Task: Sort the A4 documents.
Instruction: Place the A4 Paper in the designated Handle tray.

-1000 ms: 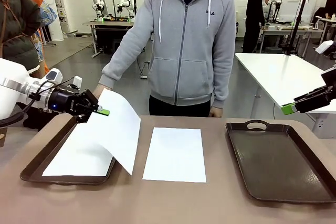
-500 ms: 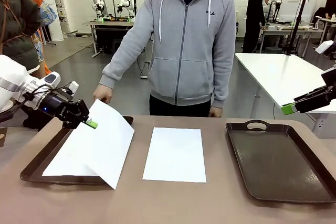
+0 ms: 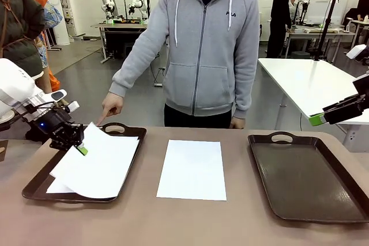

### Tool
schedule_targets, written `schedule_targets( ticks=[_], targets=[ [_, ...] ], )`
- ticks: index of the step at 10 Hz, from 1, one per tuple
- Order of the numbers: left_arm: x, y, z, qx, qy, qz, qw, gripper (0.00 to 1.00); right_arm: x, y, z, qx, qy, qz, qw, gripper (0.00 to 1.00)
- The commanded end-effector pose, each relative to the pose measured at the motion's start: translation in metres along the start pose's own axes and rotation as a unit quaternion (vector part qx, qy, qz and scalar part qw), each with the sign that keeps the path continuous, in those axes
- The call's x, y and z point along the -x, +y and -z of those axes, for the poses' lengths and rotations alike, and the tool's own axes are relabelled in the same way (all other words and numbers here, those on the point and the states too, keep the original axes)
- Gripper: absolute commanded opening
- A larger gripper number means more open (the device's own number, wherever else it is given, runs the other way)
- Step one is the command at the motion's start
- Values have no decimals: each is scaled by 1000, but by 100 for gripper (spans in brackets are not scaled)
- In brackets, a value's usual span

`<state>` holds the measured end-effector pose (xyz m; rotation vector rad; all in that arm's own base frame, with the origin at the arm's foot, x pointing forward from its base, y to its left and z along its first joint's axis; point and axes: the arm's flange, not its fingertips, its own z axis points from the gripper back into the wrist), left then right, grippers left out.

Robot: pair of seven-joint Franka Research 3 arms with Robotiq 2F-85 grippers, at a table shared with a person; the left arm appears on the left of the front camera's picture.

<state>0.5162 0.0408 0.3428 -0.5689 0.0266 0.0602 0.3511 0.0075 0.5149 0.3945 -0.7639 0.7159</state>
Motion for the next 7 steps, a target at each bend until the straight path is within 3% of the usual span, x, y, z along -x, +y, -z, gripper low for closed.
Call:
schedule_targets(
  ticks=[1,7],
  targets=[
    [-3,2,7,-34,-10,-20,999,1,1,-1,2,-9,-4,1,1000,100],
    [-22,10,4,-51,-8,-3,999,1,1,-1,2,-9,-4,1,1000,100]
  ],
)
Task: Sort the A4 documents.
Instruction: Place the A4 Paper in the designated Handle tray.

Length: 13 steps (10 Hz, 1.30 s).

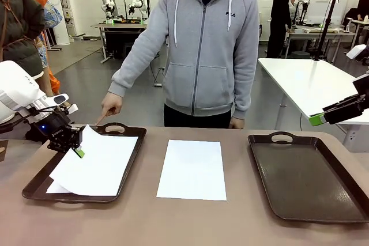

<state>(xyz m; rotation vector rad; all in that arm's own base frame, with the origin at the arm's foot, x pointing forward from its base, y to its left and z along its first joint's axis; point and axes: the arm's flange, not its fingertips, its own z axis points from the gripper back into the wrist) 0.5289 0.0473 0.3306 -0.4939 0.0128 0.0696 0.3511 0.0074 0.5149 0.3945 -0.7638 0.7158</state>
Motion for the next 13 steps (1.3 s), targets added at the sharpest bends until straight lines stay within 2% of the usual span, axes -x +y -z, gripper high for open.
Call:
schedule_targets(
  ticks=[1,4,6,7,8,9,10,11,12,13],
  targets=[
    [-14,-1,-4,-17,-3,2,1000,1,1,-1,2,-9,-4,1,1000,100],
    [-29,-7,1,-16,-3,14,1000,1,1,-1,2,-9,-4,1,1000,100],
    [-32,-7,6,-17,24,16,999,1,1,-1,2,-9,-4,1,1000,100],
    [-33,-7,6,-21,43,17,999,5,1,-1,2,-9,-4,1,1000,100],
    [-31,-7,6,-27,51,26,998,21,1,-1,2,-9,-4,1,1000,100],
    [-31,-6,3,-31,53,25,998,25,1,-1,2,-9,-4,1,1000,100],
    [-31,-6,2,-37,54,24,998,41,1,-1,2,-9,-4,1,1000,100],
    [-31,-7,1,-42,55,25,997,45,1,-1,2,-9,-4,1,1000,100],
    [-32,-6,0,-46,55,27,997,61,1,-1,2,-9,-4,1,1000,100],
    [-32,-6,0,-51,56,28,997,65,1,-1,2,-9,-4,1,1000,100]
  ],
)
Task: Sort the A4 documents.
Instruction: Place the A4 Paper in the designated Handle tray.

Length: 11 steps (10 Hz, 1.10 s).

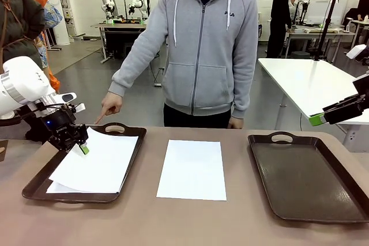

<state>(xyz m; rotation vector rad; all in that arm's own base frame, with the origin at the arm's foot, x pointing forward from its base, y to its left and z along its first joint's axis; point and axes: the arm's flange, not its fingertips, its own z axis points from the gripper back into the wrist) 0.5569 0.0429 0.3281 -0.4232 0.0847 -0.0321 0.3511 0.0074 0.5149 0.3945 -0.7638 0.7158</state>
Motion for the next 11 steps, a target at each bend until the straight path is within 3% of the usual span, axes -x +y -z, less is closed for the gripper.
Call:
schedule_targets(
  ticks=[1,2,3,5,6,7,10,11],
  targets=[
    [-4,-1,-6,-24,13,-13,1000,81,1,-1,2,-9,-4,1,1000,100],
    [-4,-1,-10,-29,11,-13,999,85,1,-1,2,-9,-4,1,1000,100],
    [-4,-1,-12,-33,10,-14,999,100,1,-1,2,-9,-4,1,1000,100],
    [-3,-1,-15,-38,9,-16,999,100,1,-1,2,-9,-4,1,1000,100],
    [-3,-2,-16,-43,10,-16,999,95,1,-1,2,-9,-4,1,1000,100],
    [-2,-2,-16,-40,6,-15,999,100,1,-1,2,-9,-4,1,1000,100],
    [9,-4,-17,-8,9,-37,999,100,1,-1,2,-9,-4,1,1000,100],
    [-2,0,-11,-27,0,-4,1000,100,1,-1,2,-9,-4,1,1000,100]
  ],
)
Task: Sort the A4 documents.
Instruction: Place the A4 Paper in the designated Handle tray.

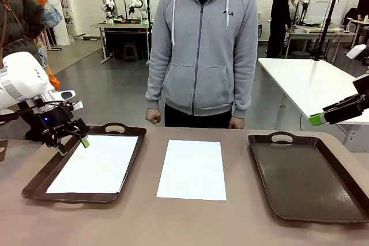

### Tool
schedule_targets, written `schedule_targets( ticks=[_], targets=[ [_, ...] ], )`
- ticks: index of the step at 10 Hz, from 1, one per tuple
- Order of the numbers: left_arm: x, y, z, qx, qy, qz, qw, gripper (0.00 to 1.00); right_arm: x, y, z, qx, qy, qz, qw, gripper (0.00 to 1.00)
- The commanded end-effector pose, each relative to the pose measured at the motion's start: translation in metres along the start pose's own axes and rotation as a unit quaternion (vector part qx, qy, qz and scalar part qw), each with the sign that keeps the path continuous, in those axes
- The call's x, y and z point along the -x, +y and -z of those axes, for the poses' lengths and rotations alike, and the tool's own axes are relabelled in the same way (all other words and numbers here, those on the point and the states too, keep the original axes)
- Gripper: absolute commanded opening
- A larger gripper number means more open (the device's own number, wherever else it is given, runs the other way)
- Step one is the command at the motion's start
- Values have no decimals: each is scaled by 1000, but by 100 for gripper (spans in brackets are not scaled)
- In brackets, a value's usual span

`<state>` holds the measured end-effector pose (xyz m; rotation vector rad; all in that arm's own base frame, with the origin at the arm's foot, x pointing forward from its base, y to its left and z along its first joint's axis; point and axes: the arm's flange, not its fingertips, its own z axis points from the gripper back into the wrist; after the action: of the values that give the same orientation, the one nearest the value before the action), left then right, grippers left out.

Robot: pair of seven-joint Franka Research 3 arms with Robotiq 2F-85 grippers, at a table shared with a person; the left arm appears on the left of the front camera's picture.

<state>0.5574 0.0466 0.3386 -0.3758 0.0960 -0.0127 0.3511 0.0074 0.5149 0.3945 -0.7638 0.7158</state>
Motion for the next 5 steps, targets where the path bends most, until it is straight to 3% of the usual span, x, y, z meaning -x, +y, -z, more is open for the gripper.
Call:
schedule_targets(
  ticks=[1,5],
  targets=[
    [-2,1,0,-4,-4,7,1000,100,1,-1,2,-9,-4,1,1000,100],
    [-2,1,0,-4,-4,7,1000,100,1,-1,2,-9,-4,1,1000,100]
  ],
)
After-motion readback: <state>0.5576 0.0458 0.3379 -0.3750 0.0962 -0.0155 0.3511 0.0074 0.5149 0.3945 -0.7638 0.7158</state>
